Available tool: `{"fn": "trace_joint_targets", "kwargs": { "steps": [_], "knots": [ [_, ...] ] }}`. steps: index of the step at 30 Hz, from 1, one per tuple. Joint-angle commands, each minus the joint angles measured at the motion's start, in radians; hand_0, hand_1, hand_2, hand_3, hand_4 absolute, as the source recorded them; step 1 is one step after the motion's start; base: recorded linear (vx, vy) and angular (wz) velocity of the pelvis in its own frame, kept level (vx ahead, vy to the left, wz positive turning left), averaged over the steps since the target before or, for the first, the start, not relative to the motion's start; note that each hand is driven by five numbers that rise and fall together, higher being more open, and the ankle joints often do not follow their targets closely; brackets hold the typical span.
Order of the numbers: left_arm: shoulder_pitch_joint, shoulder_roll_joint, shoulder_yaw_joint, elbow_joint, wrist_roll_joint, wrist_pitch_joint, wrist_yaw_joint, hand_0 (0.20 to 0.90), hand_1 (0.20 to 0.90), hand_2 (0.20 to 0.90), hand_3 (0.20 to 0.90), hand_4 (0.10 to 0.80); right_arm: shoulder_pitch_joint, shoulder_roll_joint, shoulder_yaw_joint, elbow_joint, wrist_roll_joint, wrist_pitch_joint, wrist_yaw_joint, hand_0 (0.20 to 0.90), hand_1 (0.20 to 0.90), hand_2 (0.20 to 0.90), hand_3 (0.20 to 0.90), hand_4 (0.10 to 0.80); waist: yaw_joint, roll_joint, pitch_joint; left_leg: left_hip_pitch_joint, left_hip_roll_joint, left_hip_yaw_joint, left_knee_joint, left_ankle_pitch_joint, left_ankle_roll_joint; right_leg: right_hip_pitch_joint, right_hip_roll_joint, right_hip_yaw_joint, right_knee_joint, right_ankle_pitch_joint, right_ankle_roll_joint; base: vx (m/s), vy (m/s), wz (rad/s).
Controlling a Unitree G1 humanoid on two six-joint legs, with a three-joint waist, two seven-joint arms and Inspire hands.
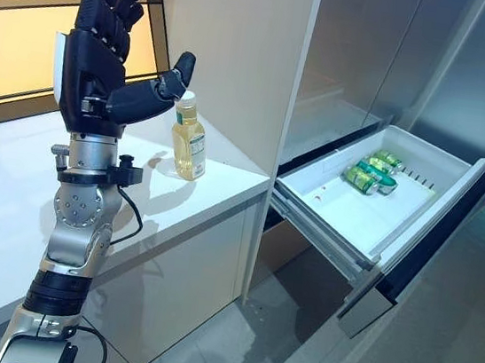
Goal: Put drinks into fridge and close the fridge
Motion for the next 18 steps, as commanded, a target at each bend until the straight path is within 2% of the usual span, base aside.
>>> {"fn": "trace_joint_targets", "kwargs": {
  "steps": [1, 10, 18],
  "knots": [
    [-0.153, 0.070, -0.031, 0.023, 0.114, 0.009, 0.089, 0.900, 0.900, 0.900, 0.900, 0.800, -0.017, 0.042, 0.053, 0.045, -0.021, -0.005, 0.022, 0.900, 0.900, 0.900, 0.900, 0.800, -0.031, -0.001, -0.022, -0.008, -0.080, 0.031, 0.005, -0.073, 0.091, -0.025, 0.015, 0.060, 0.024, 0.010, 0.011, 0.001, 0.021, -0.06],
    [-0.152, 0.090, -0.066, 0.164, 0.045, 0.040, 0.094, 0.900, 0.900, 0.900, 0.900, 0.800, -0.023, 0.021, 0.049, 0.039, -0.037, -0.002, 0.042, 0.900, 0.900, 0.900, 0.900, 0.800, -0.041, 0.003, -0.018, -0.004, -0.078, 0.040, 0.005, -0.070, 0.090, -0.027, 0.016, 0.070, 0.034, 0.009, 0.013, 0.000, 0.004, -0.01],
    [-0.153, 0.083, -0.072, 0.258, 0.071, 0.039, 0.121, 0.900, 0.900, 0.900, 0.900, 0.800, -0.027, 0.012, 0.043, 0.035, -0.057, 0.008, 0.051, 0.900, 0.900, 0.900, 0.900, 0.800, -0.049, 0.006, -0.018, 0.000, -0.077, 0.048, 0.005, -0.070, 0.089, -0.027, 0.017, 0.077, 0.039, 0.005, 0.013, 0.000, 0.000, 0.00]
  ]
}}
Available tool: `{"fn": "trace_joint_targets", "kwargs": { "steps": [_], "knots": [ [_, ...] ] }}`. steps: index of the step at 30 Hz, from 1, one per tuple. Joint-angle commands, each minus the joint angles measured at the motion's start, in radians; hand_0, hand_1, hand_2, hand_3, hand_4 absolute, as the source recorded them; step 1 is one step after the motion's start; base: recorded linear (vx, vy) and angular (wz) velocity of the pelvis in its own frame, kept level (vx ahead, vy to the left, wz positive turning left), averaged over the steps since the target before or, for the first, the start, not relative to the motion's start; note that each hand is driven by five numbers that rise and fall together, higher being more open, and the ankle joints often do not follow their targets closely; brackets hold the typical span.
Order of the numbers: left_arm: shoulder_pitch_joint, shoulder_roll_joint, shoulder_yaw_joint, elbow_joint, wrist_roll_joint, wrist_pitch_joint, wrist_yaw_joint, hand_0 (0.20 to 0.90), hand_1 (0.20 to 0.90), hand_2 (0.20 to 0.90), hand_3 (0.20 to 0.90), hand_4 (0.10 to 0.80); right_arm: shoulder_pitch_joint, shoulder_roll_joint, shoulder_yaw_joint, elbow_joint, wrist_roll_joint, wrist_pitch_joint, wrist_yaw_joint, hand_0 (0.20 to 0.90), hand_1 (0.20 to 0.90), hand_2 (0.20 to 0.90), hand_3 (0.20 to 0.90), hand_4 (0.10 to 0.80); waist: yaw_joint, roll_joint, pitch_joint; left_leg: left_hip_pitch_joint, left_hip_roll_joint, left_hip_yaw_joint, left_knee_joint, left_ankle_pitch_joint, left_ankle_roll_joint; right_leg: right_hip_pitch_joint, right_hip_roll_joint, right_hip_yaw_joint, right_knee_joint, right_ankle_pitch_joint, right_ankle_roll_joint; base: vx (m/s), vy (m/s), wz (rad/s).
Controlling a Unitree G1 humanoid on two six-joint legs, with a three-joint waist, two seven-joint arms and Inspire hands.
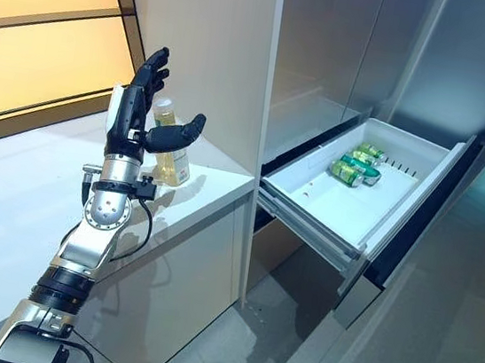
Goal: Put drinks into fridge and close the fridge
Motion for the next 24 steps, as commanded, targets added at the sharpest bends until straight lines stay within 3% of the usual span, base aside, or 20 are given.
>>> {"fn": "trace_joint_targets", "kwargs": {
  "steps": [1, 9, 15, 24],
  "knots": [
    [-0.153, 0.048, 0.033, 0.001, 0.011, -0.076, 0.058, 0.900, 0.900, 0.900, 0.900, 0.800, -0.006, 0.037, 0.044, 0.035, -0.054, 0.004, 0.027, 0.900, 0.900, 0.900, 0.900, 0.800, -0.003, -0.040, -0.008, -0.007, -0.087, 0.037, 0.006, -0.070, 0.092, -0.027, 0.009, 0.065, 0.039, 0.003, 0.016, 0.000, 0.000, 0.00],
    [-0.152, 0.047, 0.046, 0.039, 0.011, -0.123, 0.098, 0.900, 0.900, 0.900, 0.900, 0.800, -0.006, 0.030, 0.042, 0.031, -0.065, 0.012, 0.035, 0.900, 0.900, 0.900, 0.900, 0.800, -0.006, -0.041, -0.010, -0.004, -0.087, 0.040, 0.006, -0.070, 0.090, -0.025, 0.009, 0.070, 0.042, 0.001, 0.016, 0.007, 0.005, -0.02],
    [-0.148, 0.022, 0.047, 0.050, -0.024, -0.113, 0.079, 0.900, 0.900, 0.900, 0.900, 0.800, -0.006, 0.030, 0.043, 0.028, -0.069, 0.014, 0.035, 0.900, 0.900, 0.900, 0.900, 0.800, -0.009, -0.040, -0.008, -0.002, -0.087, 0.040, 0.006, -0.071, 0.090, -0.025, 0.009, 0.070, 0.044, 0.000, 0.015, 0.000, 0.000, 0.00],
    [-0.150, -0.037, 0.050, 0.108, -0.233, -0.079, 0.043, 0.900, 0.900, 0.900, 0.900, 0.800, -0.017, 0.021, 0.045, 0.021, -0.076, 0.031, 0.042, 0.900, 0.900, 0.900, 0.900, 0.800, -0.013, -0.039, -0.007, 0.001, -0.085, 0.046, 0.006, -0.069, 0.088, -0.024, 0.007, 0.069, 0.048, -0.001, 0.016, 0.000, 0.000, 0.00]
  ]
}}
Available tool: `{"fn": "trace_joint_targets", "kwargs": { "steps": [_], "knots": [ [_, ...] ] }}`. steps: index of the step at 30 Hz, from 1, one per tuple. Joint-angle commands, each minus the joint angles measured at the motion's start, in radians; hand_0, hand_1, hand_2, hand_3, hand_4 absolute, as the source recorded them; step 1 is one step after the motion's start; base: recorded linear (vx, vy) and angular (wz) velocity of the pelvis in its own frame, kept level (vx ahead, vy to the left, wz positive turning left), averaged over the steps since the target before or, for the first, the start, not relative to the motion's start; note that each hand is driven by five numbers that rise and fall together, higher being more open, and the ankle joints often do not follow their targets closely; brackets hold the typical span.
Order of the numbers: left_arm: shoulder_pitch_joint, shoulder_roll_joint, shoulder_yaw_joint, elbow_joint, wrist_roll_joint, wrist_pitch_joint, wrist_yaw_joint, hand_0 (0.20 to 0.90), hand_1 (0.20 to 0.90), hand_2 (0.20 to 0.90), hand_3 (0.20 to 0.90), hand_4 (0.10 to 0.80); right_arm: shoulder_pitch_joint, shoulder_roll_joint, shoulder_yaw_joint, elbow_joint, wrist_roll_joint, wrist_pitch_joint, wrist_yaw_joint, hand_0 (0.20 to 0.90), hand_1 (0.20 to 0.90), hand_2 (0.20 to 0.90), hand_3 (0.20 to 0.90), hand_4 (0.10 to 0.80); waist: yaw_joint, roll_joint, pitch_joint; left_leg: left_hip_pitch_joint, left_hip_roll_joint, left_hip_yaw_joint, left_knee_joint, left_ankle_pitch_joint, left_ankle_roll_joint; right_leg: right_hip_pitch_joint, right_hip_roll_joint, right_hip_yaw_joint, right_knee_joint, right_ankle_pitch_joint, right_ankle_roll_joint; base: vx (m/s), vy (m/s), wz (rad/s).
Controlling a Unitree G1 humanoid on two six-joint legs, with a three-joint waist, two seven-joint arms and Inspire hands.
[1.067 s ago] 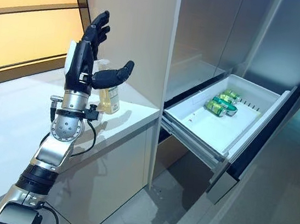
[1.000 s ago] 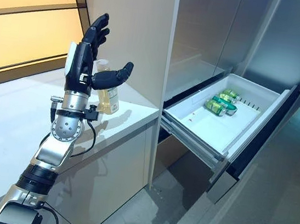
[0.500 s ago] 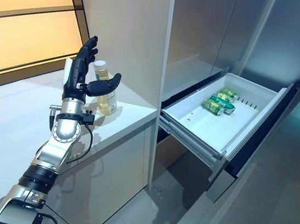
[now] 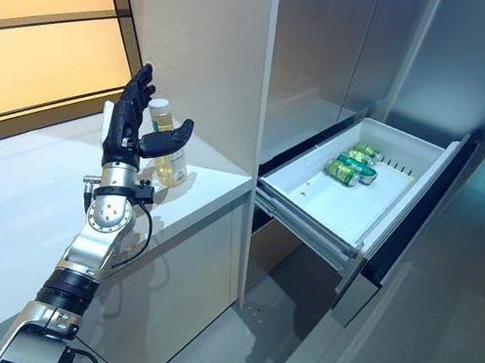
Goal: Put drinks into fridge and close the fridge
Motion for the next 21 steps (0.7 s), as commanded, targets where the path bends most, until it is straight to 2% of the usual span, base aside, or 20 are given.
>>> {"fn": "trace_joint_targets", "kwargs": {
  "steps": [1, 5, 21],
  "knots": [
    [-0.151, 0.007, 0.050, 0.002, -0.089, -0.079, -0.001, 0.900, 0.900, 0.900, 0.900, 0.800, -0.012, 0.021, 0.046, 0.031, -0.039, 0.014, 0.035, 0.900, 0.900, 0.900, 0.900, 0.800, -0.010, -0.039, -0.006, -0.006, -0.087, 0.032, 0.006, -0.067, 0.090, -0.025, 0.007, 0.055, 0.049, -0.002, 0.016, 0.000, 0.000, 0.00],
    [-0.161, -0.011, 0.062, 0.026, -0.108, -0.074, 0.016, 0.900, 0.900, 0.900, 0.900, 0.800, -0.012, 0.022, 0.047, 0.029, -0.040, 0.018, 0.032, 0.900, 0.900, 0.900, 0.900, 0.800, -0.014, -0.041, -0.008, -0.006, -0.086, 0.034, 0.006, -0.067, 0.090, -0.025, 0.007, 0.057, 0.048, -0.002, 0.016, 0.006, 0.005, -0.02],
    [-0.224, 0.022, 0.052, 0.087, -0.097, -0.056, 0.014, 0.900, 0.900, 0.900, 0.900, 0.800, -0.008, 0.014, 0.052, 0.026, -0.045, 0.013, 0.038, 0.900, 0.900, 0.900, 0.900, 0.800, -0.029, -0.042, -0.012, -0.008, -0.084, 0.047, 0.006, -0.069, 0.088, -0.029, 0.009, 0.069, 0.046, -0.001, 0.019, 0.004, 0.001, -0.01]
  ]
}}
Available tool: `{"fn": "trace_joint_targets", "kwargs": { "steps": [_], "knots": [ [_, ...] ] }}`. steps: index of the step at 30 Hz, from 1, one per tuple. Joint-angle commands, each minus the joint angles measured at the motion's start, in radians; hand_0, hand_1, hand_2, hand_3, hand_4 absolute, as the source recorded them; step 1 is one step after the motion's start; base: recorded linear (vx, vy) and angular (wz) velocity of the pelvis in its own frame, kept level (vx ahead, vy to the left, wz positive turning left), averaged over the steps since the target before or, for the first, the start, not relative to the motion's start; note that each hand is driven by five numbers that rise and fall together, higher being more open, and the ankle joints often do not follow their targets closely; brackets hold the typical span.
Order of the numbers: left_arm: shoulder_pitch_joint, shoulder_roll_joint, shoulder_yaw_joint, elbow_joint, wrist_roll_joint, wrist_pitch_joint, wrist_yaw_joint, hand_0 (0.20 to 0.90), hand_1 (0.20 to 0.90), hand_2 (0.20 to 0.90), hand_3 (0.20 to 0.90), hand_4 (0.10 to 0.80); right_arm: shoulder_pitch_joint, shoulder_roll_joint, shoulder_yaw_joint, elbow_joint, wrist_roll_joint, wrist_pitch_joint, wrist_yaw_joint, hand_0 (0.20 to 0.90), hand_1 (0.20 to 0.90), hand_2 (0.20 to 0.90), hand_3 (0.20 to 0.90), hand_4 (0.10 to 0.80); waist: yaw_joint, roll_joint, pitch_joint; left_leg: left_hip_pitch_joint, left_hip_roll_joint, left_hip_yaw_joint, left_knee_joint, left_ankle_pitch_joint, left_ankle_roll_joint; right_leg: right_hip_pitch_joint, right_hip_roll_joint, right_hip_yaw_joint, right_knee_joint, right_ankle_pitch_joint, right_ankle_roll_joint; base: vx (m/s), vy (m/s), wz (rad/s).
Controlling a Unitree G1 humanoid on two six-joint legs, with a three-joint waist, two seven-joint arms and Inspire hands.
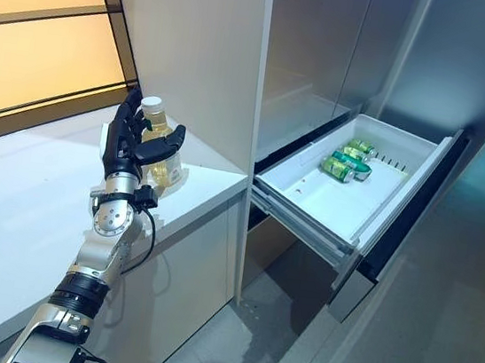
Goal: Put drinks into fridge and close the fridge
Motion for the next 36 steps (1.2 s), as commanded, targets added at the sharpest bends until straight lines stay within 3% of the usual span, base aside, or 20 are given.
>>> {"fn": "trace_joint_targets", "kwargs": {
  "steps": [1, 24, 35, 36],
  "knots": [
    [-0.224, 0.070, 0.044, 0.044, 0.025, -0.062, -0.009, 0.900, 0.900, 0.900, 0.900, 0.800, -0.001, 0.013, 0.053, 0.038, -0.042, 0.001, 0.029, 0.900, 0.900, 0.900, 0.900, 0.800, -0.016, -0.036, -0.025, -0.017, -0.085, 0.025, 0.005, -0.064, 0.088, -0.029, 0.009, 0.053, 0.046, -0.002, 0.019, 0.000, 0.000, 0.00],
    [-0.247, 0.116, 0.035, 0.156, 0.069, -0.051, -0.005, 0.900, 0.900, 0.900, 0.900, 0.800, 0.012, 0.005, 0.061, 0.000, -0.042, 0.023, 0.027, 0.900, 0.900, 0.900, 0.900, 0.800, -0.032, -0.033, -0.022, -0.019, -0.084, 0.037, 0.005, -0.061, 0.087, -0.036, 0.011, 0.063, 0.046, 0.003, 0.023, -0.002, -0.001, -0.02],
    [-0.260, 0.121, 0.032, 0.193, 0.038, -0.089, -0.005, 0.900, 0.900, 0.900, 0.900, 0.800, 0.012, 0.004, 0.067, -0.002, -0.036, 0.023, 0.027, 0.900, 0.900, 0.900, 0.900, 0.800, -0.035, -0.032, -0.024, -0.018, -0.084, 0.038, 0.005, -0.061, 0.087, -0.038, 0.010, 0.065, 0.048, 0.004, 0.024, 0.000, 0.000, 0.00],
    [-0.262, 0.117, 0.037, 0.192, 0.011, -0.111, -0.010, 0.474, 0.474, 0.474, 0.403, 0.303, 0.012, 0.005, 0.068, -0.001, -0.036, 0.024, 0.027, 0.900, 0.900, 0.900, 0.900, 0.800, -0.036, -0.032, -0.023, -0.017, -0.084, 0.037, 0.005, -0.062, 0.087, -0.038, 0.010, 0.066, 0.049, 0.004, 0.024, 0.000, 0.000, 0.00]
  ]
}}
